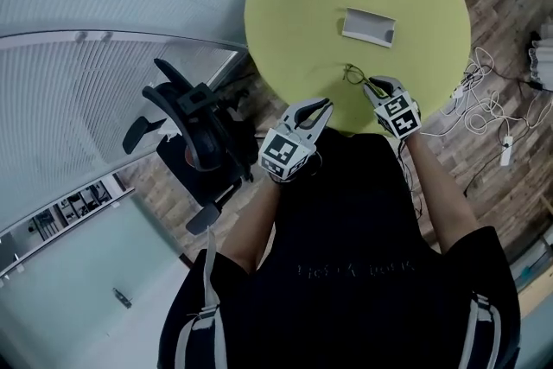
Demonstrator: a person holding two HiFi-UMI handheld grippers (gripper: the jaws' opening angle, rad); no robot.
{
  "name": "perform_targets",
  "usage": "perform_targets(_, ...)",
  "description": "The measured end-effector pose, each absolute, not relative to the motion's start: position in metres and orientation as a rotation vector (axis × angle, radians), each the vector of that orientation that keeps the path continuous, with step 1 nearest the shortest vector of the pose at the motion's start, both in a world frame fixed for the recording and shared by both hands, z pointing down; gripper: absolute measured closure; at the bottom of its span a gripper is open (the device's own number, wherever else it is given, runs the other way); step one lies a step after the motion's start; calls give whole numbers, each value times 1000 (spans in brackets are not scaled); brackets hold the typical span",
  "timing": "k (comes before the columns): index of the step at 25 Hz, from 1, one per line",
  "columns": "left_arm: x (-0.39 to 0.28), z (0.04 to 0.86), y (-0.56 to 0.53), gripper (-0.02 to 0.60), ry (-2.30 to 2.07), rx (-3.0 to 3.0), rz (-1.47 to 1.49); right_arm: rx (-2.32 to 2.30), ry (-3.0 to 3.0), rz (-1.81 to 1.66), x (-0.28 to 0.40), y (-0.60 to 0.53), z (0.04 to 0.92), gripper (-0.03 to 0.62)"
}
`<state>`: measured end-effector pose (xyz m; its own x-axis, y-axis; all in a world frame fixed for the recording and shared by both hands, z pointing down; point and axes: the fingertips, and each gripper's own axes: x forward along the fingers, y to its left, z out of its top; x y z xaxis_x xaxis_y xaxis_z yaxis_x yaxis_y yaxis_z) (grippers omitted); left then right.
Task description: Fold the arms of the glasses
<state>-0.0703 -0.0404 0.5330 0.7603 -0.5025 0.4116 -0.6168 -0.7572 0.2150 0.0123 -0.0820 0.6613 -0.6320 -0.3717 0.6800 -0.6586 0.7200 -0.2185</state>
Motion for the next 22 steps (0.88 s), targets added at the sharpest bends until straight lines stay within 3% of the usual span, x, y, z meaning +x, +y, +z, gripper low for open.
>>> perform_targets(7,-75,562,-66,556,-721,2725,695,826,-2400,656,25,-63,623,554)
perform_targets(16,-71,562,-70,557,-776,2676,597,741,-2359,411,-31,-78,602,552)
perform_targets(19,-74,559,-73,557,-827,2648,570,659,-2305,282,-47,-83,612,472)
perform_targets(22,-80,561,-72,557,-873,2596,530,648,-2269,183,-53,-88,616,459)
